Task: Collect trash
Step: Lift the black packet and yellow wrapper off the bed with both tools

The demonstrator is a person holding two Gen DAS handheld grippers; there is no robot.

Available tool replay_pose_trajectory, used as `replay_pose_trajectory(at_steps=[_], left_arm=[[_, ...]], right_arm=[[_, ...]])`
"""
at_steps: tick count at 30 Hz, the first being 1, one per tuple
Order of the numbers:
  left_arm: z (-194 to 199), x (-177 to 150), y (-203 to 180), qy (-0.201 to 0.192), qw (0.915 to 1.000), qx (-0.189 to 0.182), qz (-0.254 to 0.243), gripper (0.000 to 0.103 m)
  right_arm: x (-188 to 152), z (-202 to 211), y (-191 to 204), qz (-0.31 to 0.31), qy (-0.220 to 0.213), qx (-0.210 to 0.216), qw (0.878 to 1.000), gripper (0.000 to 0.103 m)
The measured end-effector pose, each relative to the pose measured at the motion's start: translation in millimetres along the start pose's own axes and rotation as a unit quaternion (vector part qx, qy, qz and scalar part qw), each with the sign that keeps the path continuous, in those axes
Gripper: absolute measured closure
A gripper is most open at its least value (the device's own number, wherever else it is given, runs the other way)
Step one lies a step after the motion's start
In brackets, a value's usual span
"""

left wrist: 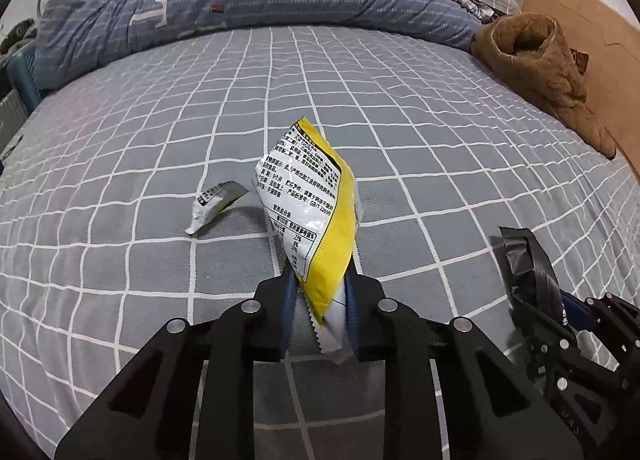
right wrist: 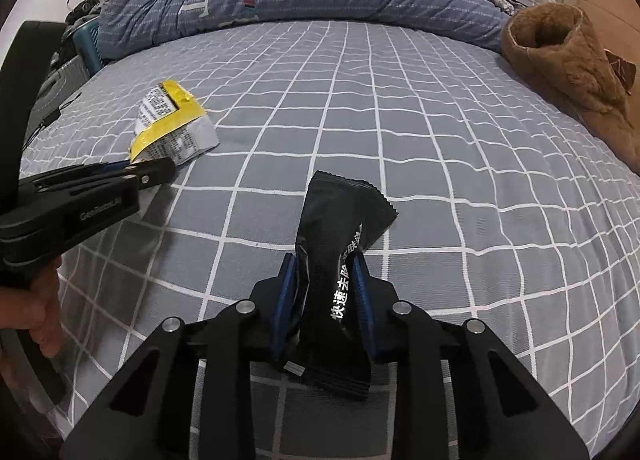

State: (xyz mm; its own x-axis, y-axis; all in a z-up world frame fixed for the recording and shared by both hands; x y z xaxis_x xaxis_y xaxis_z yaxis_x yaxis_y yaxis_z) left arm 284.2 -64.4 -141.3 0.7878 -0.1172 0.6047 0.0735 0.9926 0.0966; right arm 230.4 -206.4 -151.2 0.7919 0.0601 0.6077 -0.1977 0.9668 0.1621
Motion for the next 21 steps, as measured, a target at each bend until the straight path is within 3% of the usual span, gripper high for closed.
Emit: replay_pose_trajectory(at_steps=[21], left_arm=[[49,-17,-1,-0.013,0.9999,-0.004,0.010,0.083]], right_arm=[[-1,34,-6,0.003,-0.030,-0.021,0.999,0.076]])
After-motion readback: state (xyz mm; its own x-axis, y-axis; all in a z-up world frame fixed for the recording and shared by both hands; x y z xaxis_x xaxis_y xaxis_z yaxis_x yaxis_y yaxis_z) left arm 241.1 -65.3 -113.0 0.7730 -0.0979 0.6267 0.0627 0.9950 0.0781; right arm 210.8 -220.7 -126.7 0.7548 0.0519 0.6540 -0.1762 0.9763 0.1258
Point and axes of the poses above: each gripper's, at about its wrist camera, not at the fingertips, and z roughly against the way its jaws point, y to its left, x to its top, the point moved 8 cm from there along -z, roughly the way its jaws point, and after that the axes turned 11 degrees about x, right-handed, at the moved point
